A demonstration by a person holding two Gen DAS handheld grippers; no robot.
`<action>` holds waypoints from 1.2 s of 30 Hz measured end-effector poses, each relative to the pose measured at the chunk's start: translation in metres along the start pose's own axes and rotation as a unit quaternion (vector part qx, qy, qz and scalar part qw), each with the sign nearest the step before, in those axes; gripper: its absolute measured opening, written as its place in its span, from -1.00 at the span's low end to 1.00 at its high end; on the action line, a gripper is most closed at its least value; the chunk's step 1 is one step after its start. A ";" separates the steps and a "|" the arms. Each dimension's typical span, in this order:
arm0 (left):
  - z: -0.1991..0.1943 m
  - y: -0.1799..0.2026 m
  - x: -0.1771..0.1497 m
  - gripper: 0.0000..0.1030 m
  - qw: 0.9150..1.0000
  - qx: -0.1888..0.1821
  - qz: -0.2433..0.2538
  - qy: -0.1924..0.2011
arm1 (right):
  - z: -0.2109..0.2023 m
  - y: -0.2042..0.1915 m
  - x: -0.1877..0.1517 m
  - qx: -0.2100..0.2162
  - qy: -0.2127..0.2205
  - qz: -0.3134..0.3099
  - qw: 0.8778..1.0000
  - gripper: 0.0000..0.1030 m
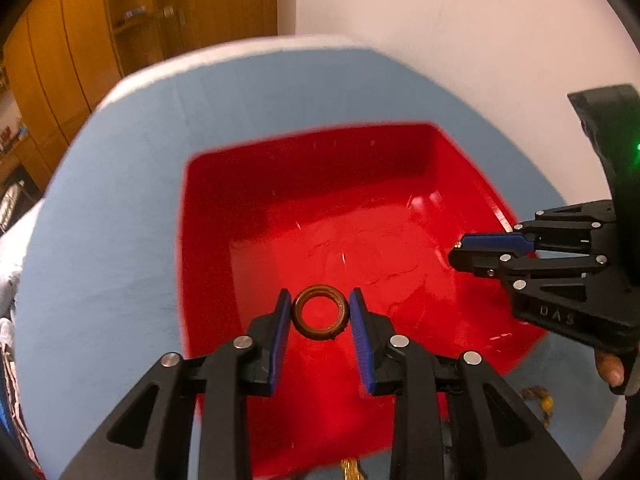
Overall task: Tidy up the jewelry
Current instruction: 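Carry the ring and pendant into the red tray and open both tools, then grasp the large silver bangle with the left tool while the right tool grasps the silver chain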
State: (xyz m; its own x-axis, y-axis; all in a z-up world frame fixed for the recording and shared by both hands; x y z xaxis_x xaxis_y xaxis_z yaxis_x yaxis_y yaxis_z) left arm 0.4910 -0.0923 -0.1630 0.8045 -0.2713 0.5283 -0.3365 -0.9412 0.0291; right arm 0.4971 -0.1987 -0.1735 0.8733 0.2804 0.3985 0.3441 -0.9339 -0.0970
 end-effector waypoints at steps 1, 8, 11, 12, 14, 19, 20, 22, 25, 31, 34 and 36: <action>0.006 0.000 0.000 -0.43 1.000 0.001 0.002 -0.005 | 0.005 0.001 0.001 -0.001 -0.006 -0.002 1.000 -0.74; 0.019 -0.002 0.002 -0.04 1.000 0.010 0.006 -0.009 | 0.016 -0.002 0.003 -0.012 -0.023 -0.024 0.999 -0.72; 0.017 -0.001 0.000 -0.04 1.000 0.011 0.008 -0.008 | 0.015 -0.004 0.003 -0.017 -0.021 -0.026 0.999 -0.72; 0.015 -0.001 -0.002 -0.03 1.000 0.009 0.010 -0.009 | 0.014 -0.004 0.002 -0.018 -0.020 -0.026 0.999 -0.72; 0.008 -0.001 -0.005 -0.03 1.000 0.012 0.009 -0.005 | 0.013 -0.006 0.001 -0.017 -0.021 -0.027 0.999 -0.71; -0.011 -0.006 -0.005 0.16 1.000 0.024 0.014 0.013 | 0.010 -0.008 0.001 -0.022 -0.018 -0.031 0.999 -0.47; -0.014 -0.006 -0.005 0.16 0.999 0.024 0.014 0.015 | 0.010 -0.008 0.003 -0.026 -0.016 -0.030 0.999 -0.40; -0.020 -0.008 -0.007 0.16 0.999 0.024 0.010 0.018 | 0.005 -0.006 0.002 -0.023 -0.010 -0.023 0.999 -0.35; -0.036 -0.006 -0.011 0.16 0.999 0.024 0.013 0.026 | -0.013 -0.006 -0.007 -0.019 0.007 -0.016 1.000 -0.35; -0.096 0.010 -0.057 0.54 0.997 0.011 0.027 0.065 | -0.075 -0.021 -0.061 0.006 0.072 -0.014 0.997 0.14; -0.124 0.028 -0.104 0.58 0.996 0.001 0.039 0.075 | -0.102 -0.035 -0.103 0.007 0.104 -0.024 0.994 0.22; -0.136 0.043 -0.136 0.59 0.996 -0.007 0.045 0.074 | -0.110 -0.050 -0.139 0.024 0.112 -0.026 0.993 0.22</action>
State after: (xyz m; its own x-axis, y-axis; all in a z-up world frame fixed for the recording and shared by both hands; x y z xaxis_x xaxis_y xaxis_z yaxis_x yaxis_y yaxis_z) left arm 0.3007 -0.0682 -0.1186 0.6904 -0.3206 0.6485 -0.4115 -0.9113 -0.0125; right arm 0.3207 -0.2155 -0.1242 0.7573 0.2673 0.5959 0.4081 -0.9060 -0.1123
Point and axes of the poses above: each gripper's, at about its wrist camera, not at the fingertips, and z roughly the way its jaws point, y to its right, x to its top, the point moved 10 cm from there along z, roughly the way its jaws point, and after that the axes turned 2 degrees about z, right-handed, at the moved point
